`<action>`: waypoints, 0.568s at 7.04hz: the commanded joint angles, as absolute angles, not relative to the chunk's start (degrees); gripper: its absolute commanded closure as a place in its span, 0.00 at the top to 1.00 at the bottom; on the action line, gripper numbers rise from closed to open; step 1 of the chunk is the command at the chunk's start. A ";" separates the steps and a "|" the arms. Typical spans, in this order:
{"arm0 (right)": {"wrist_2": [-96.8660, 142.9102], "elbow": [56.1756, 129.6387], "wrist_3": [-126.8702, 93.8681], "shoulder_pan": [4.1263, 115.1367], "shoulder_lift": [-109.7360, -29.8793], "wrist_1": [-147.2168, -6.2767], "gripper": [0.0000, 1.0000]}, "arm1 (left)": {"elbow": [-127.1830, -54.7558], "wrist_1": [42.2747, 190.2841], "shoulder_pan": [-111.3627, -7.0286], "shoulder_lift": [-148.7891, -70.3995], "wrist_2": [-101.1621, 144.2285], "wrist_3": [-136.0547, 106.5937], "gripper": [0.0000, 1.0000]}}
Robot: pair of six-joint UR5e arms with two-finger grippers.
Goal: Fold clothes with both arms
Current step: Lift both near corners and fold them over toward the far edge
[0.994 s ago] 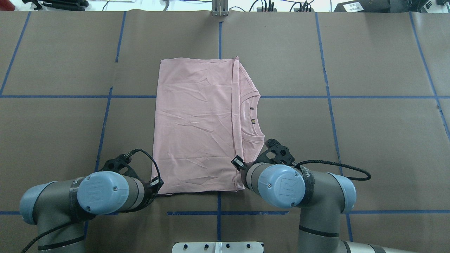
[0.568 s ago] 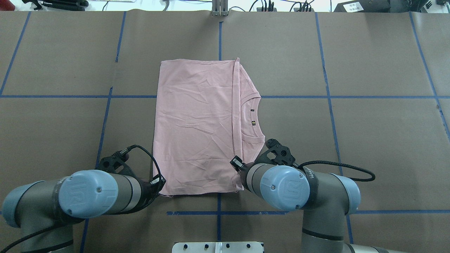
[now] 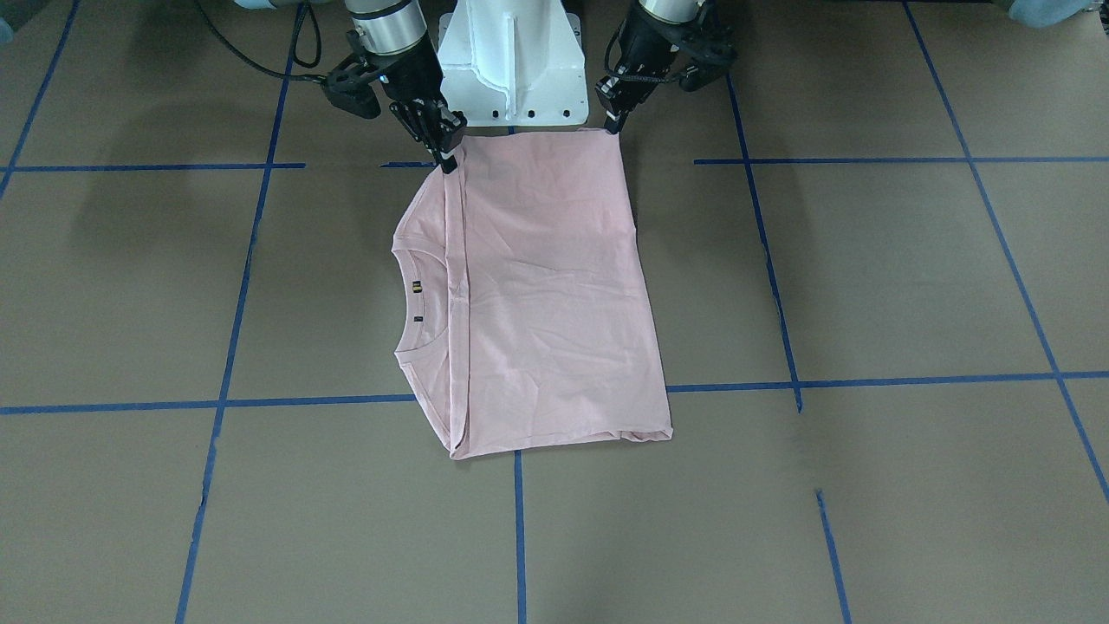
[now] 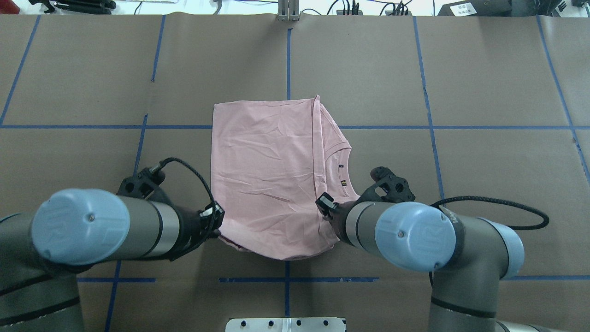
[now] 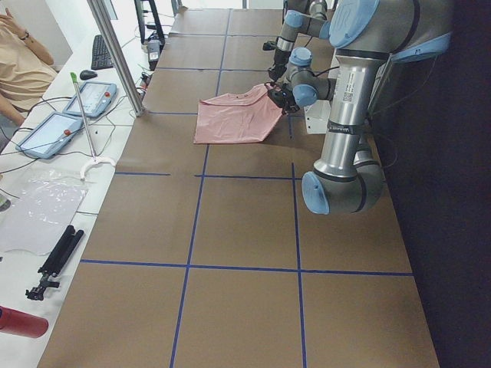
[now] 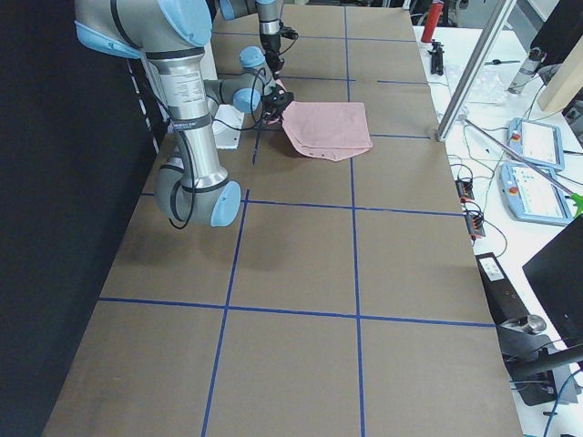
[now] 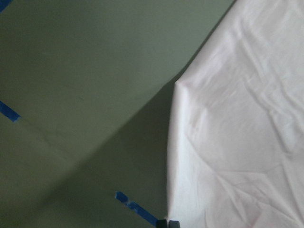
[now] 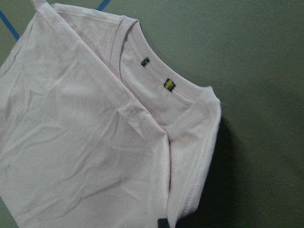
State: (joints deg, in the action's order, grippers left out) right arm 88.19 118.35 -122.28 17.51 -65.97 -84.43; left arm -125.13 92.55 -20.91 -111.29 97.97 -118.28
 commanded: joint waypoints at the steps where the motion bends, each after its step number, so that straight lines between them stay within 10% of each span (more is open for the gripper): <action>1: 91.66 106.68 -121.55 26.24 -57.09 -84.46 0.00 | -115.71 96.21 -29.58 -116.88 98.26 -112.18 0.00; 4: 99.92 83.23 -121.47 36.36 -47.15 -70.88 0.00 | -99.54 107.11 -36.28 -120.83 98.00 -106.27 0.00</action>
